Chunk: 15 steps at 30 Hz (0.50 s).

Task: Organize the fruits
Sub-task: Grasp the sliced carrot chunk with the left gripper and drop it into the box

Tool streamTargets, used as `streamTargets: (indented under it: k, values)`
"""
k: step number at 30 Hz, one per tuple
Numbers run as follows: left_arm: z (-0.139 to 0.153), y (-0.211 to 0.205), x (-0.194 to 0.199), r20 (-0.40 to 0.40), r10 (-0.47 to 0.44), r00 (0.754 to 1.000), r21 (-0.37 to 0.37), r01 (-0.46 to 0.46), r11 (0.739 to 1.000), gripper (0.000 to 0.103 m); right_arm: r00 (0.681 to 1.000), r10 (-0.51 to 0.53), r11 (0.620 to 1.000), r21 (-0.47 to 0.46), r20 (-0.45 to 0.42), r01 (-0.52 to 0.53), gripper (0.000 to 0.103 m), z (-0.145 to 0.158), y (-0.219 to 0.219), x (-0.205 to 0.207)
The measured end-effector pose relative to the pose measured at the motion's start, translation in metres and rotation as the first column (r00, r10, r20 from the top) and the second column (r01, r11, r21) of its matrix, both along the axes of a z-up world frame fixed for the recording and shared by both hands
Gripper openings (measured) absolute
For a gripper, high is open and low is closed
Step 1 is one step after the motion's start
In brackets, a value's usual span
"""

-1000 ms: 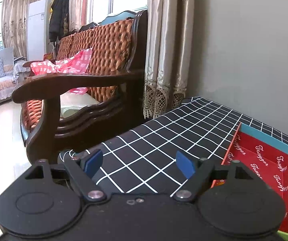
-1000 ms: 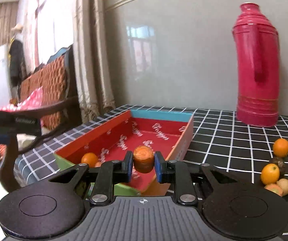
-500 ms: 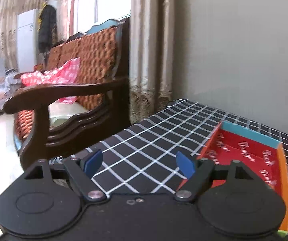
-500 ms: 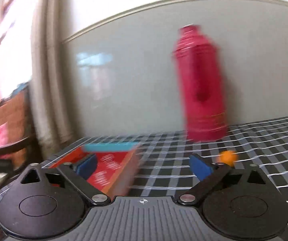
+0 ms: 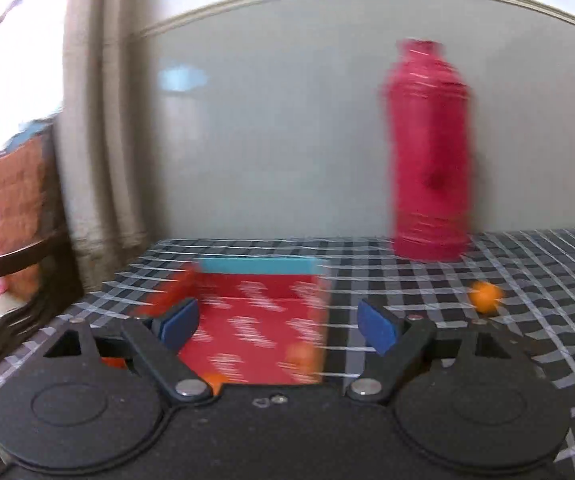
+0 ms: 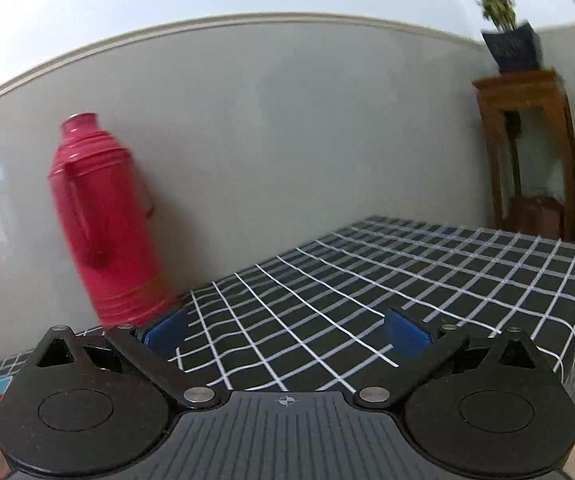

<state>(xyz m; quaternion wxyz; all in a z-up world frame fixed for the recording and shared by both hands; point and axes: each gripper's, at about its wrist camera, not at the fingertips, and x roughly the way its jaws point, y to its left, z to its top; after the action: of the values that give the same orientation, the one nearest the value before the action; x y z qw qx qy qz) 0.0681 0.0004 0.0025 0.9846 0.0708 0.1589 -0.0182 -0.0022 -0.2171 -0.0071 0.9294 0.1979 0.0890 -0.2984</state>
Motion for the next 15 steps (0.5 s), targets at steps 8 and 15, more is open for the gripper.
streamTargets:
  k: [8, 15]
  values:
    - [-0.041, -0.079, 0.000, -0.120, -0.253, 0.960, 0.096, 0.264, 0.960, 0.079, 0.992, -0.120, 0.992, -0.032, 0.030, 0.121, 0.103, 0.006, -0.033, -0.027]
    - [-0.060, -0.103, 0.014, -0.207, -0.317, 0.925, 0.090, 0.341, 0.936, 0.071, 0.987, -0.153, 0.988, 0.022, 0.049, 0.152, 0.103, 0.008, -0.061, -0.045]
